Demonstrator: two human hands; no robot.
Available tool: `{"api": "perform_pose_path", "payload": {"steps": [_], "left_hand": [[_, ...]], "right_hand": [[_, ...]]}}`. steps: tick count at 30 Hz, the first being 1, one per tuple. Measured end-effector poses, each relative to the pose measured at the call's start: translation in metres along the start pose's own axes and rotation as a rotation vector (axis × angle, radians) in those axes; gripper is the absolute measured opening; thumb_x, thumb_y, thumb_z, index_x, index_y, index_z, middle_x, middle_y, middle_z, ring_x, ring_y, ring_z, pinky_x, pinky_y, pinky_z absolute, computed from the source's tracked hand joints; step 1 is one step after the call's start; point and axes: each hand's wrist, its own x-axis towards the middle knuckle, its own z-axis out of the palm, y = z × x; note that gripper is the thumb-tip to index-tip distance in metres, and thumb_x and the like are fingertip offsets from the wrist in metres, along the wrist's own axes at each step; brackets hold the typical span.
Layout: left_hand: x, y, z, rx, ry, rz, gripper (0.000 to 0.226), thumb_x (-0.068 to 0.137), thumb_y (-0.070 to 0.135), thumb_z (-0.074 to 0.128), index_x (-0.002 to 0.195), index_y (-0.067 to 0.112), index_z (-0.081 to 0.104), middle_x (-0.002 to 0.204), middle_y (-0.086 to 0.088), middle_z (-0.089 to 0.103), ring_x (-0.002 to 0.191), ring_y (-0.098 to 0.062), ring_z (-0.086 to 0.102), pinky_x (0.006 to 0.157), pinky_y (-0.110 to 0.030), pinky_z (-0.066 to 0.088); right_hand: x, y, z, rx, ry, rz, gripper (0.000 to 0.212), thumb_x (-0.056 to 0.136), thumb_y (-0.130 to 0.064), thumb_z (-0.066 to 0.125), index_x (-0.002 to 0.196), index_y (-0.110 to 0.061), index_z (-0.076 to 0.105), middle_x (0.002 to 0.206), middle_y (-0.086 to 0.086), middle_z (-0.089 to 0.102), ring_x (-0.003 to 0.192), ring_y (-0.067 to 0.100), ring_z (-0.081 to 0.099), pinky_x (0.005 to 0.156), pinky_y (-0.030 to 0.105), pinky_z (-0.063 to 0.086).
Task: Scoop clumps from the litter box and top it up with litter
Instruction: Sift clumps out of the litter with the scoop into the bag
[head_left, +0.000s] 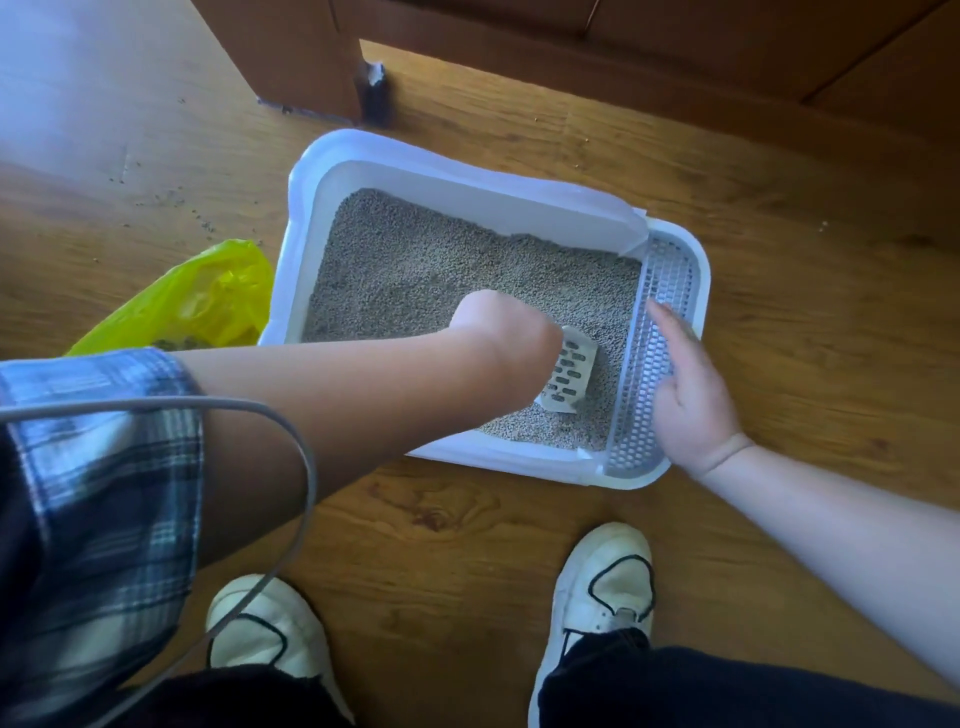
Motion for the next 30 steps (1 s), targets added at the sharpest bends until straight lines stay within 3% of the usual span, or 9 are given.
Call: {"api": "perform_pose_path", "payload": {"steps": [3,8,12,17,23,26,30], "left_hand": [[0.009,0.007,-0.001,-0.003,0.019,0.005,0.015,0.09,0.006,0.051,0.078,0.014,0.051,0.068,0.004,0.051,0.054,-0.013,0.045,0.045,-0.025,0.029],[0.021,0.015,0.004,-0.036,0.055,0.014,0.026,0.09,0.006,0.051,0.069,0.016,0.039,0.066,0.003,0.051,0.054,-0.013,0.046,0.044,-0.024,0.032],[0.029,0.014,0.013,-0.073,0.056,0.008,0.014,0.09,0.007,0.048,0.086,0.019,0.053,0.069,0.006,0.053,0.057,-0.012,0.048,0.046,-0.025,0.033],[0.039,0.014,0.025,-0.125,0.031,0.019,0.021,0.093,0.009,0.047,0.097,0.021,0.062,0.073,0.007,0.061,0.059,-0.013,0.058,0.047,-0.024,0.044],[0.039,-0.003,0.045,-0.248,0.09,0.105,0.018,0.101,0.03,0.049,0.113,0.034,0.063,0.071,0.01,0.06,0.058,-0.009,0.057,0.047,-0.023,0.045],[0.04,-0.007,0.057,-0.32,0.125,0.104,0.024,0.1,0.033,0.051,0.122,0.038,0.062,0.081,0.011,0.064,0.064,-0.01,0.06,0.053,-0.026,0.05],[0.04,-0.01,0.07,-0.428,0.17,0.108,0.038,0.099,0.033,0.055,0.136,0.042,0.055,0.109,0.008,0.067,0.091,-0.015,0.061,0.066,-0.029,0.049]], "right_hand": [[-0.002,-0.002,-0.008,0.152,0.012,0.045,0.09,0.075,0.025,0.029,0.15,-0.025,0.033,0.156,-0.001,0.039,0.146,0.006,0.031,0.123,0.028,0.02],[-0.003,0.015,-0.026,0.096,0.043,0.061,0.084,0.076,0.02,0.032,0.149,-0.02,0.041,0.152,-0.004,0.044,0.143,0.01,0.037,0.121,0.035,0.028],[-0.01,0.019,-0.033,-0.084,-0.04,0.037,0.083,0.077,0.021,0.033,0.152,-0.015,0.036,0.158,0.003,0.035,0.148,0.012,0.027,0.123,0.029,0.02],[-0.011,0.018,-0.035,-0.152,-0.124,0.048,0.082,0.083,0.018,0.03,0.157,-0.018,0.025,0.163,-0.002,0.023,0.151,0.007,0.015,0.124,0.027,0.013],[-0.013,0.011,-0.031,-0.196,-0.14,0.038,0.077,0.088,0.016,0.031,0.158,-0.015,0.021,0.165,-0.001,0.018,0.152,0.007,0.009,0.125,0.031,0.011],[-0.013,0.008,-0.031,-0.208,-0.151,0.045,0.077,0.089,0.015,0.03,0.158,-0.016,0.018,0.165,-0.003,0.015,0.152,0.006,0.006,0.125,0.03,0.009],[-0.013,0.005,-0.032,-0.207,-0.152,0.063,0.077,0.089,0.015,0.03,0.158,-0.017,0.018,0.165,-0.004,0.015,0.152,0.005,0.006,0.125,0.032,0.01]]}}
